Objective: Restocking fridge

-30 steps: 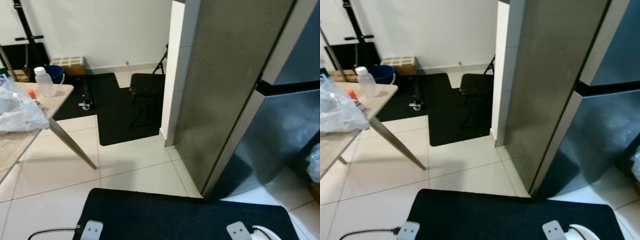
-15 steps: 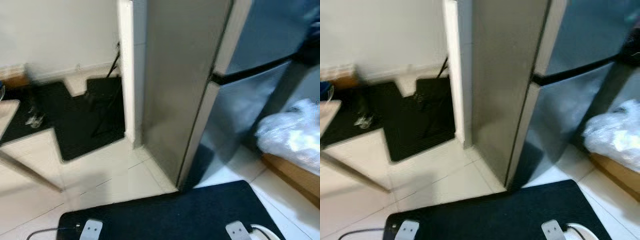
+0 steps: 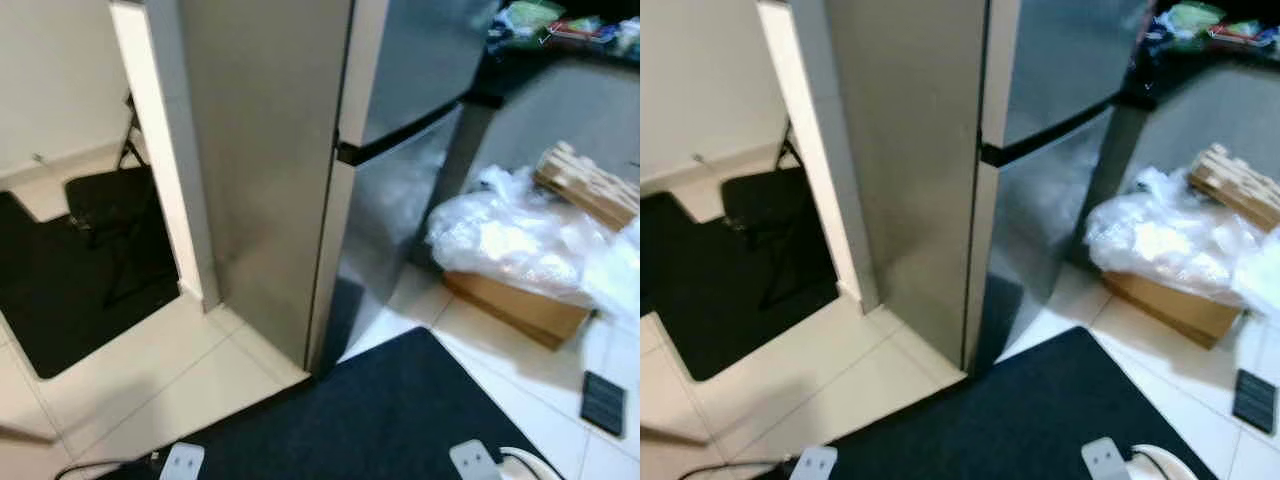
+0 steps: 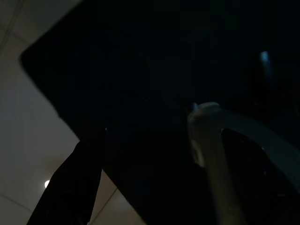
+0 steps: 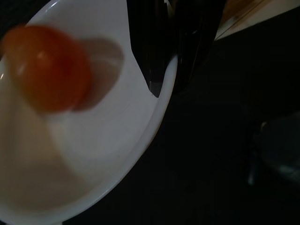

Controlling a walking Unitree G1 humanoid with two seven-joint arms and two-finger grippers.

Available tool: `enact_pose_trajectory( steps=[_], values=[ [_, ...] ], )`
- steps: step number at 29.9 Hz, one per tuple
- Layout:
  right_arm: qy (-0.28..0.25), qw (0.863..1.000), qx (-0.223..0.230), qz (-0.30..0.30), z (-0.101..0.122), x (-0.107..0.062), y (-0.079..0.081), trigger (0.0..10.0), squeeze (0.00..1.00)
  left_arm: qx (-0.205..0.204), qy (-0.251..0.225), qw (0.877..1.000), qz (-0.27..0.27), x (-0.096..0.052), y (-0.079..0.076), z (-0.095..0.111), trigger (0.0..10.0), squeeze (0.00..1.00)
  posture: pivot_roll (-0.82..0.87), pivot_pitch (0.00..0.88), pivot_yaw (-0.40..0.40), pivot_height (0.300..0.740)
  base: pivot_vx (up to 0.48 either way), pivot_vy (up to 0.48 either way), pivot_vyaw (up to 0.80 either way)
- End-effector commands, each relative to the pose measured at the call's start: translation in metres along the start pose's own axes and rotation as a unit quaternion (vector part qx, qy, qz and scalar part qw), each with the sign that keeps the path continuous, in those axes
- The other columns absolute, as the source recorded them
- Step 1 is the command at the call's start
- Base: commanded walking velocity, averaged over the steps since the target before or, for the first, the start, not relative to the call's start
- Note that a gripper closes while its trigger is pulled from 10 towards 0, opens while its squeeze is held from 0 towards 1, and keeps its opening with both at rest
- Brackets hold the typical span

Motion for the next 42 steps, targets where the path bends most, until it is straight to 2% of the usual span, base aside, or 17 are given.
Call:
enact_pose_trajectory(
  steps=[1,10,36,42],
  values=[
    [-0.004,1.0,-0.002,-0.005,0.0027,0.0,-0.0044,10.0,0.0,0.003,-0.003,1.0,0.0,0.0004,-0.0001,0.0033,10.0,0.0,0.08,0.0,-0.005,0.74,0.0,0.0,-0.79],
    [-0.007,1.0,-0.008,-0.006,0.0045,0.0001,-0.0038,10.0,0.0,0.003,-0.002,1.0,0.0,0.0004,-0.0002,0.0028,10.0,0.0,0.07,0.0,-0.005,0.74,0.0,0.0,-0.75],
    [-0.015,1.0,-0.027,0.0,0.0072,0.0002,0.0,10.0,0.0,-0.003,-0.002,1.0,0.007,0.0004,0.0002,0.0022,10.0,0.0,0.07,0.0,-0.003,0.74,0.0,0.0,0.0],
    [-0.015,0.999,-0.031,0.001,0.0062,0.0001,-0.0002,10.0,0.0,0.01,0.002,1.0,0.003,0.0005,0.0004,0.0023,10.0,0.0,0.07,0.0,-0.006,0.74,0.0,0.0,0.0]
  ],
)
Point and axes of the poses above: a point about 5 cm out from each wrist's last joint towards the gripper, its own x axis pointing out of the wrist towards the gripper, its own z axis along the axis of the wrist's last joint, y = z × x, the point moved 4 cm from there along x, pointing out of the wrist towards the gripper, and after that the axes turned 1 degree about -x, right-handed, at the moved point
